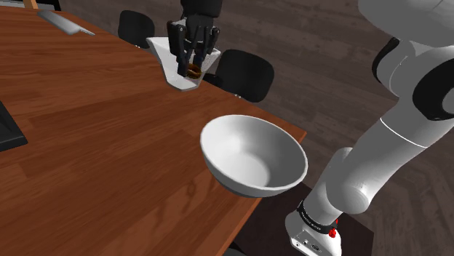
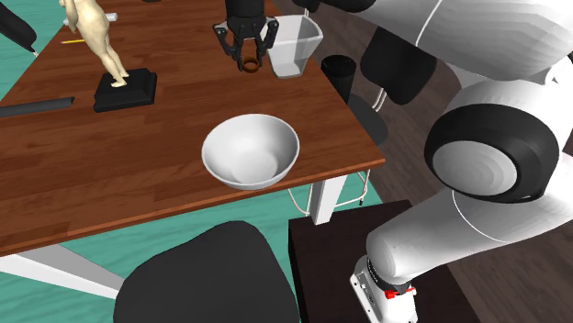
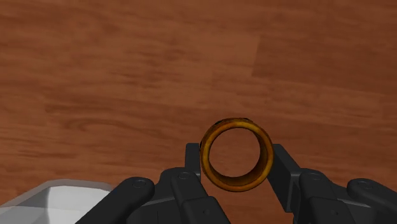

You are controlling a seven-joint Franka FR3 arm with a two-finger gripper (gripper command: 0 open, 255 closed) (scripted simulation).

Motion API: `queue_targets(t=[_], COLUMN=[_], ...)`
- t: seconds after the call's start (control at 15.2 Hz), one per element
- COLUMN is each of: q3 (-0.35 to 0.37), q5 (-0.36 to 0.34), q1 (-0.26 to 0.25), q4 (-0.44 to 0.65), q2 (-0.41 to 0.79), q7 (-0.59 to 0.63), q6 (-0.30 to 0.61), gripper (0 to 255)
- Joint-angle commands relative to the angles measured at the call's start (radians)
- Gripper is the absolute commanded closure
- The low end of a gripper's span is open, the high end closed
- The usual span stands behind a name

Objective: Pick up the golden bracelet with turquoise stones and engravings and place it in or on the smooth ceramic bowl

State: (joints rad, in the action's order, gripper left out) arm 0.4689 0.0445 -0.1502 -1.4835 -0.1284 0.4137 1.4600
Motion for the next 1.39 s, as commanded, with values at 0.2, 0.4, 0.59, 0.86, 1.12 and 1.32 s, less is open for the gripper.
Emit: queue_targets(t=[0.2,0.4,0.59,0.86,1.12,1.32], q3=[0.013,0.014,0.014,0.018,0.029,0.042], q5=[-0.023,0.005,0.050,0.103,0.151,0.187], q1=[-0.005,-0.011,-0.025,-0.051,-0.083,-0.107], q4=[0.125,0.081,-0.005,-0.094,-0.158,-0.191], q2=[0.050,-0.011,-0.109,-0.225,-0.326,-0.393], q7=[0.017,0.030,0.049,0.083,0.127,0.166], q6=[-0.081,-0.090,-0.090,-0.104,-0.128,-0.152], gripper=[255,255,255,255,255,255])
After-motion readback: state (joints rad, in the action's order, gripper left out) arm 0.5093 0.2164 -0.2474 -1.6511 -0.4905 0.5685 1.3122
